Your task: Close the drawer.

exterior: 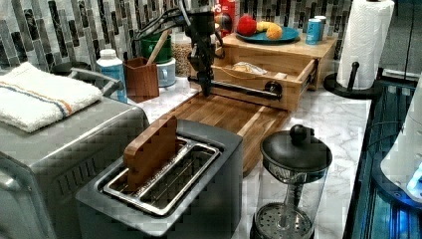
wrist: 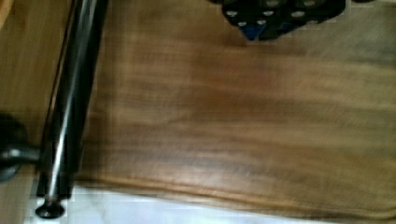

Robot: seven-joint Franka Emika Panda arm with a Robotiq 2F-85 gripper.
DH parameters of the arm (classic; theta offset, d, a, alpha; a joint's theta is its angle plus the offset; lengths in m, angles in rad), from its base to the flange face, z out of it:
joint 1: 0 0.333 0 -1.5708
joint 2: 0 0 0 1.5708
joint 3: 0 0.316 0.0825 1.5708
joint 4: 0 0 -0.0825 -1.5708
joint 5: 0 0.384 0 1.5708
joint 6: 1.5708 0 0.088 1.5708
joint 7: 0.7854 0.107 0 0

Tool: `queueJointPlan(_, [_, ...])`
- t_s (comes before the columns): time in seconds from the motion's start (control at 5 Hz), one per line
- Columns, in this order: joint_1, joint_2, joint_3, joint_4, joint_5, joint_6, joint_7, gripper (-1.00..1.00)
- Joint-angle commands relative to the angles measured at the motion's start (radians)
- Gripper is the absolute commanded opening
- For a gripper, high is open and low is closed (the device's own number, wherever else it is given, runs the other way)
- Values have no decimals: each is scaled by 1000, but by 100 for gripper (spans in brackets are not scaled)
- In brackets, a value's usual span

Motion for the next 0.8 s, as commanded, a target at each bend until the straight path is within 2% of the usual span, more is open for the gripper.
queueJointPlan(0.2, [-54,15,7,-14,6,45,-132,-100])
queueJointPlan(0.4, [-47,15,-46,-12,5,70,-216,-100])
queueJointPlan(0.6, [-107,44,-38,22,11,55,-297,-100])
queueJointPlan(0.8, [-145,71,-55,42,30,65,-378,-100])
